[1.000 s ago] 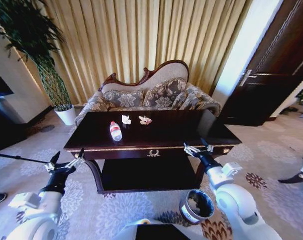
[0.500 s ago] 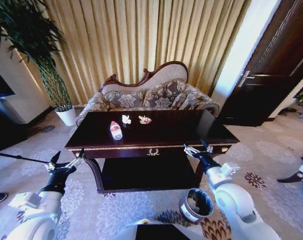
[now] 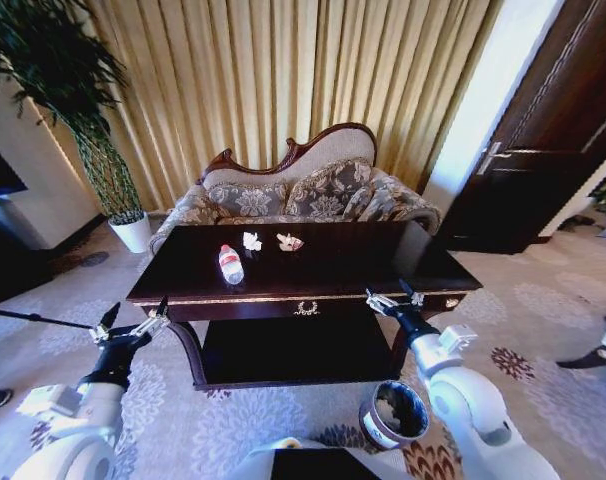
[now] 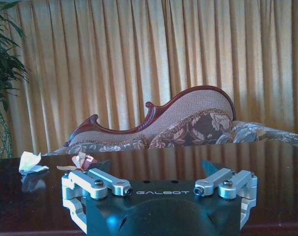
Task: Move to the front of the table and place the trash on the table into the trash bin.
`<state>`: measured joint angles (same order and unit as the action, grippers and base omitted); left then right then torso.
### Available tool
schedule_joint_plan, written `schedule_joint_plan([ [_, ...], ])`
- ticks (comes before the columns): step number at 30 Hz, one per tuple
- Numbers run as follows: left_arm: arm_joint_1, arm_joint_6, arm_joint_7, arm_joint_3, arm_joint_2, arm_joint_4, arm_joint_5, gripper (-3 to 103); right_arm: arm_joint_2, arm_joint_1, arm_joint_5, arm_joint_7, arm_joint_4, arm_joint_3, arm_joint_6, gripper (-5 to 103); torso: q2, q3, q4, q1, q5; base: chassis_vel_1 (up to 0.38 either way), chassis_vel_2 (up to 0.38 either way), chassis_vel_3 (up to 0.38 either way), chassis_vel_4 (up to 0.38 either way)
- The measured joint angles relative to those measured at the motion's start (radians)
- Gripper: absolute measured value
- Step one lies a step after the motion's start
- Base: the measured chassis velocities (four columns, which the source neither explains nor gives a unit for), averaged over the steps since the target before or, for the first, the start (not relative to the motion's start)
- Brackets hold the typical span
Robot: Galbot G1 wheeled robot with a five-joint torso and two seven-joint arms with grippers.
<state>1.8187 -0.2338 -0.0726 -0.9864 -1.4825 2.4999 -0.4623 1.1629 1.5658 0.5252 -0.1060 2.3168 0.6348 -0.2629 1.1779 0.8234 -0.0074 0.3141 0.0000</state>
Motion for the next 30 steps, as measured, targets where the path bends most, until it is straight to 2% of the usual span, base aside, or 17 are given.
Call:
schedule_joint_plan([
  [10,0.001,0.001,0.0,0.0,-0.001,0.0,0.0,100,-0.009,-0.009,-0.009,0.001,-0.001,-0.006,-0.004,100,0.0,0.0,-0.0003,0.0,-0.0001,-0.058,0.057,0.063,-0.067],
  [19,0.0,0.0,-0.002,-0.006,0.019,0.0,-0.001,100,-0.122,-0.139,0.084,0.02,-0.088,-0.039,-0.043,100,0.0,0.0,-0.0003,0.0,0.0003,0.0,0.0,0.0,0.0],
  [22,0.013,0.0,-0.001,-0.008,0.01,0.0,0.001,100,-0.193,-0.245,0.16,0.036,-0.132,-0.095,-0.064,100,0.0,0.0,0.0001,0.0,0.0002,0.0,0.0,0.0,0.0],
  [23,0.013,0.0,-0.001,-0.008,0.01,0.0,0.001,100,-0.193,-0.245,0.16,0.036,-0.132,-0.095,-0.064,100,0.0,0.0,0.0001,0.0,0.0002,0.0,0.0,0.0,0.0],
  [27,0.024,0.001,-0.001,-0.008,0.009,0.0,0.017,100,-0.294,-0.417,0.256,0.046,-0.194,-0.226,-0.094,100,0.0,0.0,-0.0001,0.0,0.0,0.0,0.0,0.0,0.0],
  [28,0.027,0.001,-0.001,-0.007,0.009,0.0,0.024,100,-0.322,-0.497,0.284,0.046,-0.217,-0.288,-0.103,100,0.0,0.0,-0.0004,0.0,0.0,0.0,0.0,0.0,0.0],
  [29,0.027,0.001,-0.001,-0.007,0.009,0.0,0.024,100,-0.322,-0.497,0.284,0.046,-0.217,-0.288,-0.103,100,0.0,0.0,-0.0004,0.0,0.0,0.0,0.0,0.0,0.0],
  [30,0.028,0.001,0.0,-0.006,0.008,0.0,0.029,100,-0.341,-0.564,0.295,0.046,-0.241,-0.34,-0.108,100,0.0,0.0,0.0001,0.0,0.0002,0.0,0.0,0.0,0.0],
])
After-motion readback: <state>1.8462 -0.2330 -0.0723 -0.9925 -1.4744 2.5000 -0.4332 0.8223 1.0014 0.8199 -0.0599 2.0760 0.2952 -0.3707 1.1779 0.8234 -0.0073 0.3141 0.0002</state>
